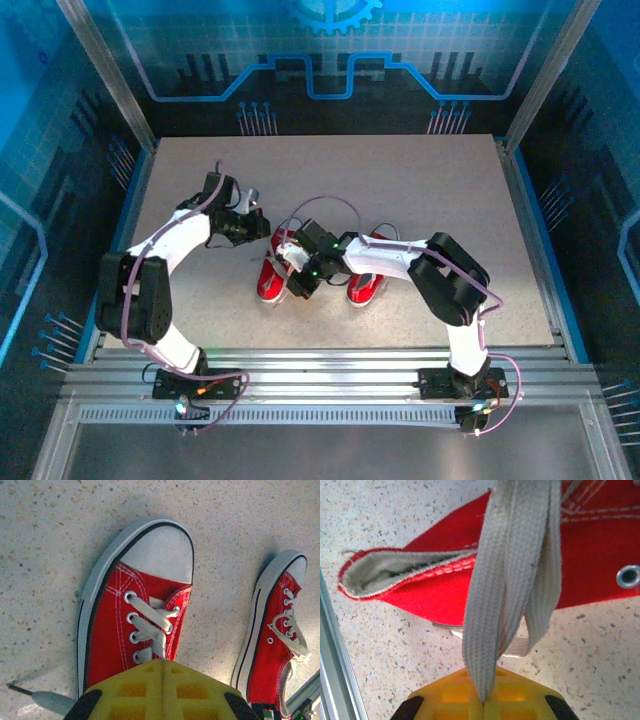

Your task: Tie the shoes

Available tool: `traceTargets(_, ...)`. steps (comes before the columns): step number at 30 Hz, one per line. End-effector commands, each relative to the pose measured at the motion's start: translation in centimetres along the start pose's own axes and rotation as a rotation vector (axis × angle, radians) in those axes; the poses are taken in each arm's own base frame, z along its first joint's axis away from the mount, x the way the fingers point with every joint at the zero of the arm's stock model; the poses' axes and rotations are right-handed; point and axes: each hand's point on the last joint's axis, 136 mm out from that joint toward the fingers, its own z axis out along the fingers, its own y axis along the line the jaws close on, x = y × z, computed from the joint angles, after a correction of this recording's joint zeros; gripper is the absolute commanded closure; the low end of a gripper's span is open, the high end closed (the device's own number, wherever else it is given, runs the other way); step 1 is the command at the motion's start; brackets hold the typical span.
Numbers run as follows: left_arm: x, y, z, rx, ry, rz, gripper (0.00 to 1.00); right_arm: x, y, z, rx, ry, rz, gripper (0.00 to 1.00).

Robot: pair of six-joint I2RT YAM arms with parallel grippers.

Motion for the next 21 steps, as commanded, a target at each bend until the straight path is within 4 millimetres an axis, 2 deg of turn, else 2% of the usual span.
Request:
traceTargets(1,0.0,-0.1,-1.2,0.034,-0.026,0.017,1.00,-0.5,1.1,-1.7,0.006,0.002,-0.029,1.00)
traceTargets(11,-0.5,3.9,-1.4,0.046,-0.060,-0.117,1.00,0.1,1.4,-2.5,-0.006,0.051,-0.025,1.00)
traceTargets(16,-0.3,6.3,-0.9,0.062,-0.090,-0.207,1.00,0.7,0.6,-2.4,-0.004,0.080,-0.003,1.00)
traceTargets(21,0.3,7.8,-0.4,0.061,-0.100,-0.251,1.00,1.4,-0.3,-2.6,-0.001,0.099,0.035,1.00)
